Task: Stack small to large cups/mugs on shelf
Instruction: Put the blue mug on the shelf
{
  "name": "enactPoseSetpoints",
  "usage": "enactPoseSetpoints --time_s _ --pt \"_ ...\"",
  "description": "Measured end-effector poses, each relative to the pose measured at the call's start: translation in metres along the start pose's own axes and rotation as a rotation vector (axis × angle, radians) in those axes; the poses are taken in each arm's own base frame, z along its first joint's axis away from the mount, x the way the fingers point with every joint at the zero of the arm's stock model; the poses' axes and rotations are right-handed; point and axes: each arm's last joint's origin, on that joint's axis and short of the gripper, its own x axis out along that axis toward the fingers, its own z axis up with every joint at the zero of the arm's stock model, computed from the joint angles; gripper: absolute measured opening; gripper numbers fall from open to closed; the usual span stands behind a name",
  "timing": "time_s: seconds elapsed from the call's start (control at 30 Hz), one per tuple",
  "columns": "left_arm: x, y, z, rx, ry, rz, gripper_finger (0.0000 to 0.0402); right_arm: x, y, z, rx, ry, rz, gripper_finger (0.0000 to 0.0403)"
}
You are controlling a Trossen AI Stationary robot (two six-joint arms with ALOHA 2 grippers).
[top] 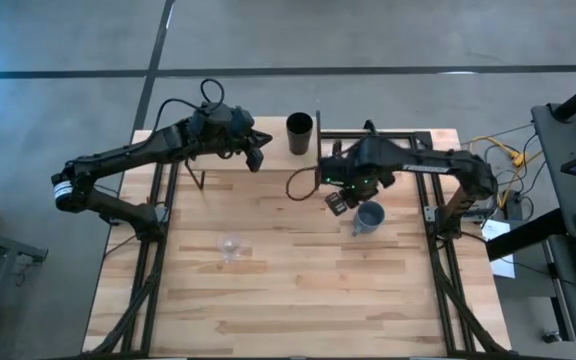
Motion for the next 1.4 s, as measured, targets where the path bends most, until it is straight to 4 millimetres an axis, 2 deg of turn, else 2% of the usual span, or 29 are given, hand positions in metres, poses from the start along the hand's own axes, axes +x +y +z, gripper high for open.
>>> enactPoseSetpoints --time_s 0.13,0.23,0.4,0.63,1.1,1.2,1.33,1.4 --pt "0.000 0.000 0.000 0.034 0.000 -0.006 0.0000 0.031 -0.006 -0.004 0.052 0.082 -0.100 0.0096" --pt "0.000 0.000 0.000 0.053 0.000 -0.007 0.0000 0.050 -0.007 -0.007 0.064 0.142 -0.111 0.0096" --pt "0.000 0.000 0.000 0.069 0.000 -0.007 0.0000 0.070 -0.004 -0.005 0.065 0.146 -0.066 0.0096" --pt "0.000 0.000 0.000 0.081 0.001 -0.007 0.0000 0.075 0.003 0.000 0.051 0.095 0.015 0.0096" --pt "0.000 0.000 0.000 0.081 0.003 -0.006 0.0000 0.090 -0.001 -0.003 0.017 0.112 -0.013 0.0094" --pt "0.000 0.000 -0.001 0.081 0.003 -0.007 0.0000 0.090 0.001 -0.002 -0.039 0.098 0.008 0.0076" --pt "0.000 0.000 -0.001 0.081 0.003 -0.006 0.0000 0.090 0.005 0.001 -0.072 0.066 0.051 0.0025" --pt "0.000 0.000 -0.001 0.081 0.003 -0.006 0.0000 0.090 0.007 0.003 -0.090 0.046 0.074 0.0014"
